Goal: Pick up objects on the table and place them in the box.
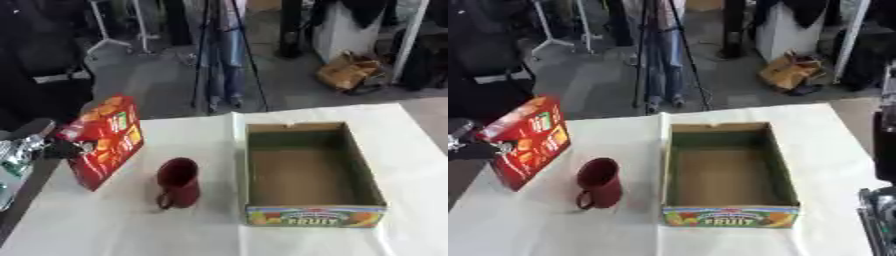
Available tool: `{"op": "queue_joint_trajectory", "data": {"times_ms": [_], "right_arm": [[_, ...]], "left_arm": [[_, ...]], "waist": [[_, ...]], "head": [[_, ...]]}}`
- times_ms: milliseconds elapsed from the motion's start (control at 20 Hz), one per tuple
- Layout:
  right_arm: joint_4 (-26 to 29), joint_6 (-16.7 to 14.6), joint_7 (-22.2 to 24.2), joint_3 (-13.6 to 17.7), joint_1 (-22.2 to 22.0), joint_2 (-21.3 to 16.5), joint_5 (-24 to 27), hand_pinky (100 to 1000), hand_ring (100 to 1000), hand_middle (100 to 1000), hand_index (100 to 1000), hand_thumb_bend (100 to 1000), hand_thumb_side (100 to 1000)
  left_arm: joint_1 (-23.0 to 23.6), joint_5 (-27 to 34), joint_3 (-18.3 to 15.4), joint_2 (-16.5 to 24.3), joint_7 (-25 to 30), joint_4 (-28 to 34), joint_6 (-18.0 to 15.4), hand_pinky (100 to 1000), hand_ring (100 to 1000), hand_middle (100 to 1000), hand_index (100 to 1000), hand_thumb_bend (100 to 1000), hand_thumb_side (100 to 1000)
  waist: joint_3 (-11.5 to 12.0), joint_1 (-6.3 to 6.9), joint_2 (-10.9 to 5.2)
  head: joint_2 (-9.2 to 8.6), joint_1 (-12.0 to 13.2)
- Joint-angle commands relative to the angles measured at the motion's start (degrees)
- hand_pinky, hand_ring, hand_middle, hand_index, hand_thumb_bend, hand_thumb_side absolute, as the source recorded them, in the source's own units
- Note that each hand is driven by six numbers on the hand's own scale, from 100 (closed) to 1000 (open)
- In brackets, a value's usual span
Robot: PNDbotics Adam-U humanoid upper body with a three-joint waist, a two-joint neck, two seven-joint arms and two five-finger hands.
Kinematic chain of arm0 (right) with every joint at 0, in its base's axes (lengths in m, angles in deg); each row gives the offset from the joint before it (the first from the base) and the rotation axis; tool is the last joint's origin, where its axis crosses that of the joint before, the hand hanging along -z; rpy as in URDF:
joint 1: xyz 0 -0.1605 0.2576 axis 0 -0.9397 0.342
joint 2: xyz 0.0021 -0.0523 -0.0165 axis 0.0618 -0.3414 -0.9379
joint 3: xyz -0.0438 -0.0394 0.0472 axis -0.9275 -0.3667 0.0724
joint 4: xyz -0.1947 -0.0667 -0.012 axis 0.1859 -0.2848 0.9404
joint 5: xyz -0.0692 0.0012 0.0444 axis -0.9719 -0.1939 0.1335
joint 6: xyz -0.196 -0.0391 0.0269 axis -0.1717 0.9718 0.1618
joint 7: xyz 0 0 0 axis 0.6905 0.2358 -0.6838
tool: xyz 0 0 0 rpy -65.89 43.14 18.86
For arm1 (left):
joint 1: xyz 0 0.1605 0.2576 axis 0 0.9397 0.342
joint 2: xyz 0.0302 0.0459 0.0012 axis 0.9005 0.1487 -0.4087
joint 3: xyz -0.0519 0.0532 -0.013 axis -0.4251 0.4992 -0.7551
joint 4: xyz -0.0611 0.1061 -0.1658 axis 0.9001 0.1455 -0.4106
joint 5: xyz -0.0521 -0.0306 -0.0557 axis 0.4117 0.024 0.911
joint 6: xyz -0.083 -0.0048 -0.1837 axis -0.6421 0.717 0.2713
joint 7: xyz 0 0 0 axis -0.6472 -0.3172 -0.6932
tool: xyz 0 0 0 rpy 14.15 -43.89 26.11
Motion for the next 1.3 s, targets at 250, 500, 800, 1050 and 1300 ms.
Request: {"op": "queue_joint_trajectory", "data": {"times_ms": [250,500,800,1050,1300], "right_arm": [[0.95,0.11,-0.18,0.24,0.39,-0.57,-0.03,988,920,870,856,100,1000],[0.95,0.11,-0.27,0.3,0.41,-0.71,-0.03,988,921,870,855,100,1000],[0.95,0.23,-0.26,0.35,0.24,-0.85,-0.12,989,921,870,855,100,1000],[0.95,0.27,-0.19,0.3,0.08,-0.97,-0.15,989,921,871,855,100,1000],[0.95,0.29,-0.26,0.32,-0.15,-1.06,-0.16,989,922,871,855,100,1000]], "left_arm": [[-1.88,0.19,-0.78,3.26,0.12,2.82,0.2,109,309,403,491,119,495],[-2.17,0.46,-1.01,4.2,0.38,4.89,-0.17,110,313,405,493,124,482],[-2.96,1.44,-0.93,5.05,2.05,9.25,-0.79,112,314,406,494,119,473],[-3.9,1.2,-0.37,5.76,3.58,12.18,-0.82,110,313,404,493,139,466],[-5.29,1.04,-0.2,6.3,4.86,13.78,-0.95,107,311,401,492,172,465]], "waist": [[0.5,-0.06,-1.81],[0.61,-0.16,-2.2],[0.9,-0.1,-2.81],[1.12,0.15,-3.49],[1.12,0.53,-4.09]], "head": [[0.16,-0.39],[0.33,-1.45],[0.67,-2.66],[0.91,-2.87],[1.19,-2.74]]}}
